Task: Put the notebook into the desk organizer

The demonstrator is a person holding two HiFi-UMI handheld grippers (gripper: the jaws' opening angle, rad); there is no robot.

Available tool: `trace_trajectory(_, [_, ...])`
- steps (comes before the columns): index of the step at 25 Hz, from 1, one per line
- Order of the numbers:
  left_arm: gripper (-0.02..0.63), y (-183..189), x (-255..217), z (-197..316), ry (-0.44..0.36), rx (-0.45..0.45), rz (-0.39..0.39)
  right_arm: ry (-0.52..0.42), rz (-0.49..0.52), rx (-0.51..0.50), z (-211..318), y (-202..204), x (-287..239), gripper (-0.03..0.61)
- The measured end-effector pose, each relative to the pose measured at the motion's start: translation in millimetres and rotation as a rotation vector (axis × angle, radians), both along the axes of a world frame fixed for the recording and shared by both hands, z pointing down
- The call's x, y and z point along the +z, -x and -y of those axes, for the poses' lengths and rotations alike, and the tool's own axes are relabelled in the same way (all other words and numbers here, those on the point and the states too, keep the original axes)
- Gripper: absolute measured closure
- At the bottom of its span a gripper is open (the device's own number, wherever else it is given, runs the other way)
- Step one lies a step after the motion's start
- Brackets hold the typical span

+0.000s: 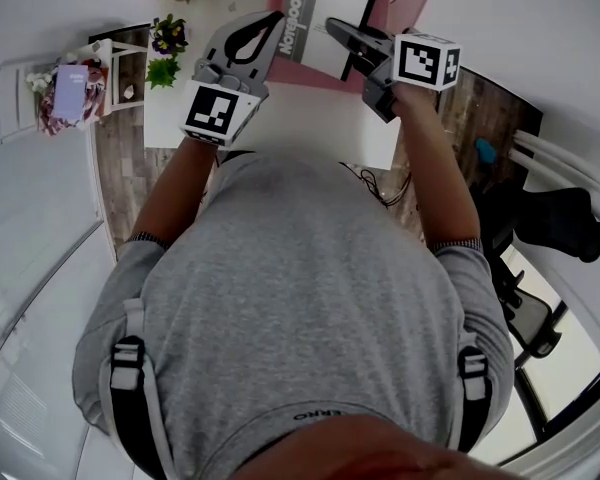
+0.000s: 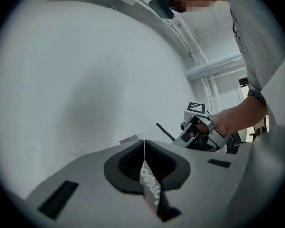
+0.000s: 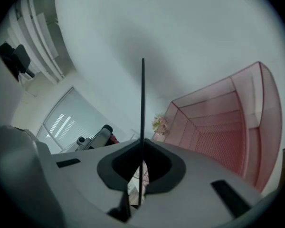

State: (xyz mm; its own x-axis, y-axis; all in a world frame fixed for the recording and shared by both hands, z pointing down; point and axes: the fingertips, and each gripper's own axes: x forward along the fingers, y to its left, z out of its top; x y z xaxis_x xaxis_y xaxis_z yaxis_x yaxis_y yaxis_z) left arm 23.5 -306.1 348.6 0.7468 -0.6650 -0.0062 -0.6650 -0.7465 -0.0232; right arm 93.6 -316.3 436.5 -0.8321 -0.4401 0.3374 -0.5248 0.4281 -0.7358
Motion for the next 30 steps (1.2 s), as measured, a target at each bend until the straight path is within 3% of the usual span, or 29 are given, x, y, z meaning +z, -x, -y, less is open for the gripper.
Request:
trace_trajectory(18, [0.591, 4, 12, 8, 0.008, -0.013, 0.018, 0.239, 0.015, -0.039, 20, 10, 50, 0.563])
trace_trajectory(30, [0.591, 2, 16, 14, 0.03, 0.004, 0.006, 0.209, -0.146, -0.018, 31, 10, 78, 0.557])
